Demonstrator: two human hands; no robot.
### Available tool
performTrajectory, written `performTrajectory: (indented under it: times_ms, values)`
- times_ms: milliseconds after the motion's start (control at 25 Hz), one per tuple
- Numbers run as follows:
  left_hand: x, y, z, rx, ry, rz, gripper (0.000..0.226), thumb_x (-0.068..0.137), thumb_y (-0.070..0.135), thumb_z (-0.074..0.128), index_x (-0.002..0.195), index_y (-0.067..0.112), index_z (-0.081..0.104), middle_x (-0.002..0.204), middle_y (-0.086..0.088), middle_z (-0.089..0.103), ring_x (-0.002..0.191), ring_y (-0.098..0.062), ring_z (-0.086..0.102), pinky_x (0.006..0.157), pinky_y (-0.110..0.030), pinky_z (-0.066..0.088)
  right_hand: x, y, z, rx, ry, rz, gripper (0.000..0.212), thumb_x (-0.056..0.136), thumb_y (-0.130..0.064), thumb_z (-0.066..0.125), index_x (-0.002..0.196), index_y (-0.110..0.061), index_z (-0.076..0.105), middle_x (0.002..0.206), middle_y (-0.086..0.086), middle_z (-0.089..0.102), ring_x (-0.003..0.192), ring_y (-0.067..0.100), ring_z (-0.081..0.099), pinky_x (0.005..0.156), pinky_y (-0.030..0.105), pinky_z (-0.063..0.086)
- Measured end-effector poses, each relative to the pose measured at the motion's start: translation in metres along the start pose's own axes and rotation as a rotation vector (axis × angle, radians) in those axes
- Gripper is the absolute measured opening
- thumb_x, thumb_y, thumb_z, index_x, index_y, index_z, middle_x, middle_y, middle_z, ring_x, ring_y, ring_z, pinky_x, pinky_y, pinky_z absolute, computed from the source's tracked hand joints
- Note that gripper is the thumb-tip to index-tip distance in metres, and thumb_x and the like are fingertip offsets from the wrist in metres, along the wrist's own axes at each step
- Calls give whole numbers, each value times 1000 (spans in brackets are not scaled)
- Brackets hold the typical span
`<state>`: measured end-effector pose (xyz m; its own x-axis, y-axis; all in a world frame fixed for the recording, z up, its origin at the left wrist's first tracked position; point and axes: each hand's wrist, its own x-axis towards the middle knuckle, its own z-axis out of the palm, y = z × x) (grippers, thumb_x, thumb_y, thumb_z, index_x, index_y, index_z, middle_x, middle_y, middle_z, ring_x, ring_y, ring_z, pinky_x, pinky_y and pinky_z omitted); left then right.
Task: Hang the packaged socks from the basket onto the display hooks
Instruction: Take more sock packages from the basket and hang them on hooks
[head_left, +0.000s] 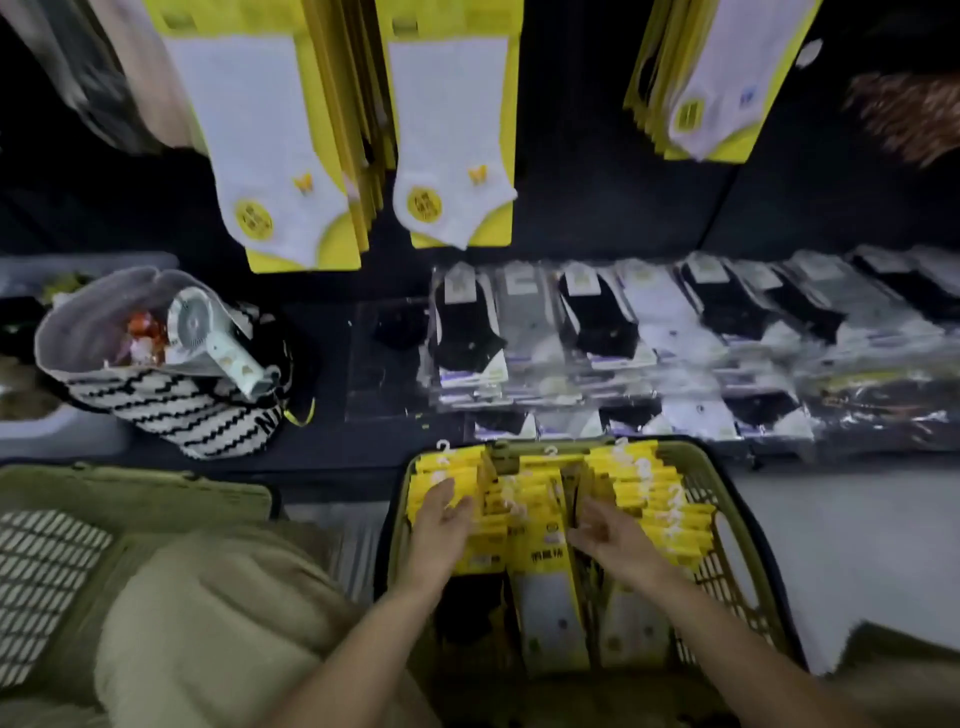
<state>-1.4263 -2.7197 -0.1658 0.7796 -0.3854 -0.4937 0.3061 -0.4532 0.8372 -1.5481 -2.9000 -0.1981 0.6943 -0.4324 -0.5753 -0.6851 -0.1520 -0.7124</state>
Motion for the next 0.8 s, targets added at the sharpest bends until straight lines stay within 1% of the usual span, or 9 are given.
performTrajectory:
  times_ms: [80,120,200,240,320,360,560,680,800]
  values:
    - [1,-19,9,110,-28,-25,49,96,18,49,142,9,34,148,-7,36,126,-17,42,77,-4,39,7,9,14,-12,-32,42,65,88,-30,62,142,-8,33,140,9,46,130,25,43,100,30,36]
    - [3,-26,11,169,-7,-15,49,96,18,50,141,7,34,148,-8,36,126,-17,42,78,-5,41,11,12,19,-41,-21,53,64,89,-33,61,141,-8,34,134,6,50,126,23,46,96,30,38]
    - [10,-35,8,236,85,-20,48,95,17,52,138,3,38,144,-11,40,130,-22,41,100,-22,39,18,13,32,-97,-17,60,61,90,-33,60,140,-8,36,119,0,56,116,20,50,87,30,39]
    - [13,-40,5,225,129,-38,42,94,14,52,134,2,43,137,-10,47,129,-24,43,102,-29,39,21,10,40,-98,-30,50,60,90,-30,60,141,-9,35,125,2,54,118,21,49,87,30,40]
    - [19,-47,1,197,167,-64,26,93,8,52,119,7,52,111,1,56,117,-21,52,88,-25,42,25,1,57,-82,-52,-2,61,89,-25,62,143,-15,33,141,7,43,127,25,45,93,32,43]
    - [22,-50,1,195,161,-78,28,92,7,52,120,9,53,106,5,55,111,-19,54,83,-23,40,28,-4,66,-96,-58,-37,64,89,-23,63,144,-17,31,144,7,41,129,26,44,97,34,43]
    - [36,-69,1,133,163,-151,35,90,10,55,124,10,52,121,-7,62,108,-22,59,83,-26,43,46,-25,97,-281,-122,-75,80,87,-17,64,150,-22,14,148,6,37,127,29,45,95,33,43]
    - [40,-75,0,82,203,-169,35,89,5,56,123,8,52,114,-6,64,91,-14,60,75,-23,46,50,-29,111,-234,-63,-117,74,85,-14,66,146,-21,24,142,7,43,123,27,48,96,34,44]
    - [42,-81,0,109,197,-156,26,86,5,59,112,6,56,96,-1,64,69,-6,56,50,-14,44,53,-27,118,-257,19,-139,70,79,-22,72,138,-20,35,134,10,44,122,29,44,98,39,43]
